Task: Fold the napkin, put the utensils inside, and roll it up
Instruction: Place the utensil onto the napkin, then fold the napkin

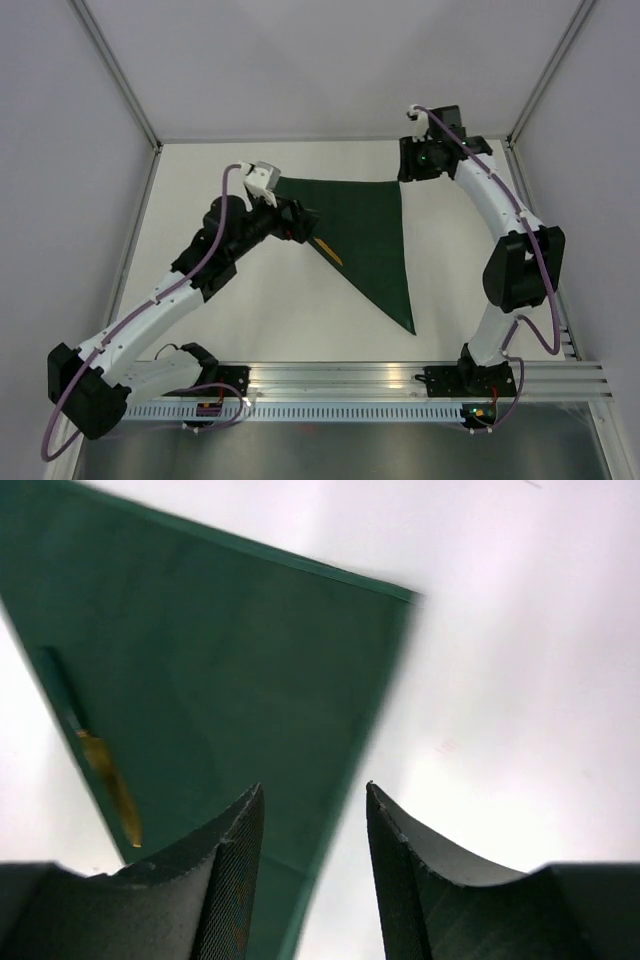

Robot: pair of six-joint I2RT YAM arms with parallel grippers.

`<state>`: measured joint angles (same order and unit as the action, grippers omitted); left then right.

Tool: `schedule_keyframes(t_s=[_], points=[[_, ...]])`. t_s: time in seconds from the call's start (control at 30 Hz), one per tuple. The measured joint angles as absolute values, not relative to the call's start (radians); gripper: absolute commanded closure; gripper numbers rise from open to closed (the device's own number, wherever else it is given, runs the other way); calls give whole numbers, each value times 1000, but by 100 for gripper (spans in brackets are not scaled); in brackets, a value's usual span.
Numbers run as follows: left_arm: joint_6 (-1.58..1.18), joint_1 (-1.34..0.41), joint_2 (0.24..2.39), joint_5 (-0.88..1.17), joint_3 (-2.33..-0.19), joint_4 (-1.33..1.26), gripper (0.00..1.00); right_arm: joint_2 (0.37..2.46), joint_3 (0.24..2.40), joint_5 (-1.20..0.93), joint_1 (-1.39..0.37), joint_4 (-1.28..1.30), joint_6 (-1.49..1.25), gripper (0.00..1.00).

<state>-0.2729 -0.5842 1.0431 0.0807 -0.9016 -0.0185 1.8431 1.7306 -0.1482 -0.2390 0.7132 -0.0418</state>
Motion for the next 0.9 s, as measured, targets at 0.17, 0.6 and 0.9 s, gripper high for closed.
schedule_keyframes(t_s=[0.17,0.6,0.9], points=[[-146,-826,1087,-26,-775,-103,8,1740,1612,-176,-62,719,-36,48],[62,-1328,1423,-326,-744,-224,16,1674,1491,-236,40,714,-21,48],[181,-1484,1716,-429,-896,-247,22,1674,1485,-241,56,710,-13,48]])
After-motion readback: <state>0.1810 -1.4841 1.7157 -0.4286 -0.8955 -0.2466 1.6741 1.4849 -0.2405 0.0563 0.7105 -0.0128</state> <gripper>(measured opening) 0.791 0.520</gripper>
